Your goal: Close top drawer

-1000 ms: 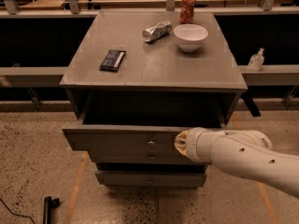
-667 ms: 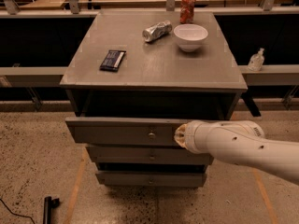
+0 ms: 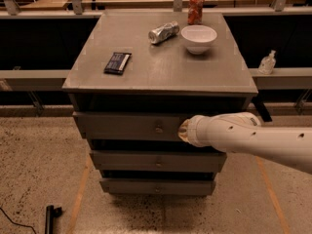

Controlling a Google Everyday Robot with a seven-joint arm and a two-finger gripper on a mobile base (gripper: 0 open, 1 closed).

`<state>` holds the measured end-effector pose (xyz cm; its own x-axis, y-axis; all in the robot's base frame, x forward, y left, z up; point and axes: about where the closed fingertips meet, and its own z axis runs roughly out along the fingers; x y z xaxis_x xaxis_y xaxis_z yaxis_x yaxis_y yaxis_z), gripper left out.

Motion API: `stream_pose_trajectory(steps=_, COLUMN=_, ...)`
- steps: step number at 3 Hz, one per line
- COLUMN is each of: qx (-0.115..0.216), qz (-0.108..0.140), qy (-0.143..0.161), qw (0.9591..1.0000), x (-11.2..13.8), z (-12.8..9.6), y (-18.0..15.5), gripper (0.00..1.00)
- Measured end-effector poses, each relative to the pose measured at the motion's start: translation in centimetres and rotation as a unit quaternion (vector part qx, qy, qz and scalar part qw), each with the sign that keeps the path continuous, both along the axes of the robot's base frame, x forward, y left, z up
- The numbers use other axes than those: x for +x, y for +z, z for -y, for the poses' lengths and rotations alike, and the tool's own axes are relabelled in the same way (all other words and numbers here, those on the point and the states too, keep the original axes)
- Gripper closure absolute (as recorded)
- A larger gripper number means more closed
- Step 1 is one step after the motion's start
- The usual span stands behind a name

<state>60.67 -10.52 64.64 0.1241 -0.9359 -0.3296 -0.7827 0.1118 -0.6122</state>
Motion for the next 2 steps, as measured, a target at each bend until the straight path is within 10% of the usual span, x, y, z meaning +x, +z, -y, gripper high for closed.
stream_pose_trajectory(steps=2, qx=0.040, qz=-0.054, qy=0.015, qw=0.9976, x=-2.7, z=-1.2, y=1.5, gripper=1.00)
